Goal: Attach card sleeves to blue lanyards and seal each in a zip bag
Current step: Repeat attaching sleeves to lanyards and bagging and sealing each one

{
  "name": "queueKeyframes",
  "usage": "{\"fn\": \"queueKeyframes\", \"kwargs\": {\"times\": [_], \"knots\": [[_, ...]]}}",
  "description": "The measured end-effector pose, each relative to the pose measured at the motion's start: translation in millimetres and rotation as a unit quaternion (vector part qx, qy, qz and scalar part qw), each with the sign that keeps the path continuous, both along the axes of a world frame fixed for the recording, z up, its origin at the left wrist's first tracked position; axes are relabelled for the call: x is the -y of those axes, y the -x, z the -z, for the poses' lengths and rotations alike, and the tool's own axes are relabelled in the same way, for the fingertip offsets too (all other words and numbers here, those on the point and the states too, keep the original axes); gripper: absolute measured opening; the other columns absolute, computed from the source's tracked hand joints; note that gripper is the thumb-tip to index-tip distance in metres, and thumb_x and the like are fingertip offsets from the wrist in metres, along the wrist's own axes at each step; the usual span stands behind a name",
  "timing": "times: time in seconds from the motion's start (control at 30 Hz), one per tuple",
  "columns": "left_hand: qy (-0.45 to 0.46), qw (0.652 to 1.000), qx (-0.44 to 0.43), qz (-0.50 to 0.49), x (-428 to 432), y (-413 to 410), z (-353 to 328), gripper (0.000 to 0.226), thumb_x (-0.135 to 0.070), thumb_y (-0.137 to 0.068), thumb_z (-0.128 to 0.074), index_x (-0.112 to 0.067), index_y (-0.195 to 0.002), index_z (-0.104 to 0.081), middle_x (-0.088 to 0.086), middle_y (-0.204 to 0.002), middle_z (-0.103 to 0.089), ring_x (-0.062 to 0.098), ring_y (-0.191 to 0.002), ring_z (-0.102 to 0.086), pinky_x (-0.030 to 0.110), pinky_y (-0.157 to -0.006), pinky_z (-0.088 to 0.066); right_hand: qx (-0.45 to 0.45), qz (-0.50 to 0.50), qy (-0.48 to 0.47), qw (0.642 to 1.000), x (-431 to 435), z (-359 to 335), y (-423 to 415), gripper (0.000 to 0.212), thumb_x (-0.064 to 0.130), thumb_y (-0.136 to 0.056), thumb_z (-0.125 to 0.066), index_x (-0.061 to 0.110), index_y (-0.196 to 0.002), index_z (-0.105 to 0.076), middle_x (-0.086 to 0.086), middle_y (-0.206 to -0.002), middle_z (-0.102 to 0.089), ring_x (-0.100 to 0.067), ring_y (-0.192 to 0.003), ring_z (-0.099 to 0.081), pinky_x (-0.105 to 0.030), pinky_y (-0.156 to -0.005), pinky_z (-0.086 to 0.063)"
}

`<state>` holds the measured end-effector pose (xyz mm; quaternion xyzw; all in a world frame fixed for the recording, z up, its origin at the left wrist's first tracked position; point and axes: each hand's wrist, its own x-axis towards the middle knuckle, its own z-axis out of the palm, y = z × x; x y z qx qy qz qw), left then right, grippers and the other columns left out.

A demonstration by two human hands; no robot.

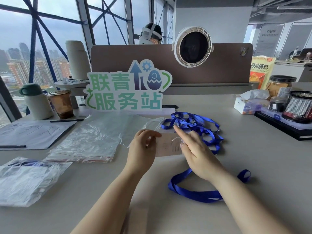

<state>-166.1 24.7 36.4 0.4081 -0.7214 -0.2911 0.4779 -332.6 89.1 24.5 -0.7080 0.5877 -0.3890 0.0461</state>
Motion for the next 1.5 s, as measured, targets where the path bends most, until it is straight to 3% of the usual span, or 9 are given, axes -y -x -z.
{"fn": "queueKeyframes", "kwargs": {"times": [0.2, 0.37, 0.53, 0.63, 0.83, 1.03, 1.27, 1.4, 1.5], "knots": [[-0.015, 0.999, -0.027, 0.030, -5, 2, -4, 0.012, -0.027, -0.091, -0.057, -0.026, -0.086, -0.068, -0.015, -0.095, -0.059, 0.003, -0.087, -0.057, 0.006, -0.067, -0.041, -0.038, 0.005, 0.081, 0.996, 0, -1, 0, 0.043, 0.014, -0.095, -0.051, 0.028, -0.136, -0.048, 0.013, -0.092, -0.054, -0.011, -0.087, -0.056, -0.031, -0.077, -0.049], [0.006, 0.997, 0.024, 0.073, -7, 0, -1, 0.021, -0.050, -0.077, -0.065, -0.033, -0.089, -0.066, -0.017, -0.102, -0.057, -0.003, -0.092, -0.052, 0.007, -0.070, -0.041, -0.005, 0.045, 0.116, 0.992, -1, -4, 2, 0.011, 0.021, -0.086, -0.065, 0.014, -0.091, -0.057, 0.005, -0.084, -0.064, -0.014, -0.080, -0.062, -0.031, -0.068, -0.050], [0.071, 0.994, 0.024, 0.082, -4, 3, 2, 0.007, -0.024, -0.078, -0.076, -0.023, -0.083, -0.072, -0.014, -0.092, -0.060, 0.004, -0.079, -0.057, 0.015, -0.067, -0.046, -0.031, 0.025, 0.140, 0.989, 2, -6, 1, 0.009, 0.014, -0.082, -0.069, 0.017, -0.087, -0.064, 0.006, -0.082, -0.065, -0.014, -0.079, -0.060, -0.036, -0.069, -0.051], [0.084, 0.993, 0.016, 0.085, -4, 2, 2, 0.009, -0.016, -0.078, -0.075, -0.024, -0.077, -0.072, -0.009, -0.086, -0.062, 0.006, -0.072, -0.056, 0.015, -0.064, -0.046, -0.011, 0.009, 0.159, 0.987, 3, -7, 1, 0.010, 0.015, -0.082, -0.070, 0.015, -0.091, -0.067, 0.005, -0.086, -0.064, -0.011, -0.081, -0.060, -0.028, -0.072, -0.050], [0.020, 0.998, -0.006, 0.058, -2, 0, 1, 0.020, -0.008, -0.073, -0.075, -0.025, -0.069, -0.064, 0.007, -0.072, -0.062, 0.011, -0.059, -0.046, 0.028, -0.060, -0.044, 0.045, 0.024, 0.165, 0.985, 1, -10, 2, 0.011, 0.020, -0.082, -0.065, 0.017, -0.093, -0.069, 0.009, -0.087, -0.064, -0.004, -0.083, -0.057, -0.013, -0.073, -0.042], [-0.047, 0.998, 0.006, 0.049, -5, -2, -3, 0.023, -0.007, -0.077, -0.067, -0.029, -0.073, -0.060, -0.006, -0.076, -0.063, 0.011, -0.069, -0.056, 0.023, -0.054, -0.044, 0.046, 0.064, 0.148, 0.986, 3, -8, 5, 0.026, 0.024, -0.087, -0.053, 0.016, -0.106, -0.069, 0.008, -0.094, -0.065, -0.003, -0.092, -0.053, -0.010, -0.083, -0.038], [-0.087, 0.991, -0.009, 0.104, -10, -1, -5, 0.026, -0.003, -0.078, -0.070, -0.023, -0.080, -0.054, -0.001, -0.077, -0.064, 0.006, -0.057, -0.058, 0.017, -0.046, -0.041, 0.039, 0.093, 0.159, 0.982, 6, -9, 5, 0.015, 0.025, -0.085, -0.063, 0.017, -0.096, -0.070, 0.012, -0.091, -0.067, -0.004, -0.091, -0.054, -0.009, -0.083, -0.037], [-0.098, 0.985, -0.053, 0.134, -6, -9, -10, 0.032, 0.003, -0.080, -0.067, -0.022, -0.086, -0.047, 0.008, -0.097, -0.063, 0.017, -0.073, -0.069, 0.030, -0.054, -0.054, 0.181, 0.076, 0.124, 0.973, 4, -14, 9, 0.013, 0.008, -0.083, -0.068, 0.018, -0.091, -0.070, 0.017, -0.090, -0.066, 0.002, -0.084, -0.061, -0.008, -0.074, -0.044], [-0.149, 0.959, -0.153, 0.188, -1, -21, -16, 0.038, 0.009, -0.075, -0.069, -0.020, -0.089, -0.049, 0.018, -0.091, -0.067, 0.025, -0.070, -0.068, 0.038, -0.058, -0.055, 0.272, 0.087, 0.095, 0.954, 1, -20, 14, 0.024, 0.003, -0.087, -0.060, 0.022, -0.098, -0.069, 0.013, -0.085, -0.068, 0.006, -0.071, -0.061, -0.005, -0.067, -0.043]]}}
